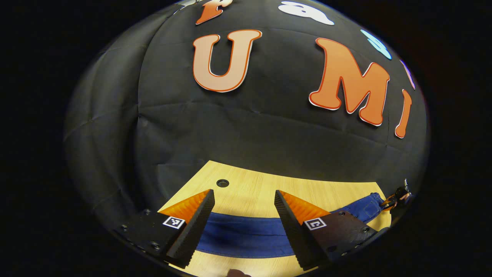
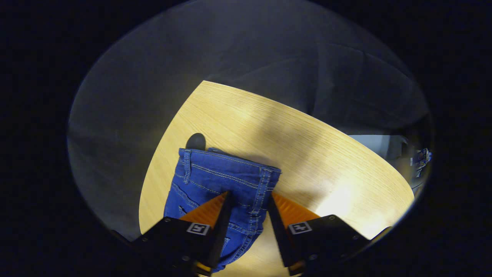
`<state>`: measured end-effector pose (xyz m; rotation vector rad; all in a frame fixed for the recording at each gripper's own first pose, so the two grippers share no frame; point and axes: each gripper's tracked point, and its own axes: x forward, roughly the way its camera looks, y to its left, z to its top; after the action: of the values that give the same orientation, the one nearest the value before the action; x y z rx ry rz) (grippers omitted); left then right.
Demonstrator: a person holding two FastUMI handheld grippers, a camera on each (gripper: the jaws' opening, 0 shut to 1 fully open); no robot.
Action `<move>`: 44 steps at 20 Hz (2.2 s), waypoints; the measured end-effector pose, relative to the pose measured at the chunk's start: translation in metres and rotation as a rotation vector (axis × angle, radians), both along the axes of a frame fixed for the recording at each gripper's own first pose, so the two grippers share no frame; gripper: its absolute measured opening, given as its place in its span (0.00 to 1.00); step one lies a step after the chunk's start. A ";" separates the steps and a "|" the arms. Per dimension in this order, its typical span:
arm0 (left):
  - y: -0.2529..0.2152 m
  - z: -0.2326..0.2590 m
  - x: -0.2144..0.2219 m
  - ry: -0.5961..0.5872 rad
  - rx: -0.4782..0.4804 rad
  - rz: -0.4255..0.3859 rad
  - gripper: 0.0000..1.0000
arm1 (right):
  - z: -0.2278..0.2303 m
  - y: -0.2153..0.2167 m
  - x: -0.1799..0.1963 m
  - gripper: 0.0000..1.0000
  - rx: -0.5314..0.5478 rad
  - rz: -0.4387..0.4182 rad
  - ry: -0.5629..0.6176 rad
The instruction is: Grasp the waist and the cuffs of the jeans and fold them to make the two legs overlap; first hold the waist and fold one-third of the jeans toward the cuffs, then hold the cuffs and fold the remaining one-third in the same direction to finish folding.
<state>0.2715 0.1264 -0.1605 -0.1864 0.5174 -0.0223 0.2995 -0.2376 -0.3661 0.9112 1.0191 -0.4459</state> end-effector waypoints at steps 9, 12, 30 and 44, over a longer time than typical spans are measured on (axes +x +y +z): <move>-0.001 0.004 0.006 0.019 -0.009 -0.022 0.96 | 0.026 0.003 -0.016 0.24 -0.013 0.056 -0.126; -0.002 0.006 0.004 0.014 -0.024 -0.026 0.97 | 0.045 0.013 -0.017 0.11 -0.034 0.106 -0.203; -0.003 0.015 -0.020 -0.014 -0.074 -0.138 0.97 | 0.172 0.085 -0.037 0.11 -0.269 0.358 -0.507; 0.085 -0.024 -0.032 0.015 -0.113 -0.128 0.96 | 0.215 0.267 -0.075 0.11 -0.357 0.663 -0.612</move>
<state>0.2399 0.2110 -0.1848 -0.2638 0.5434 -0.1756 0.2244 0.0299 -0.1515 0.3093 0.5907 0.2077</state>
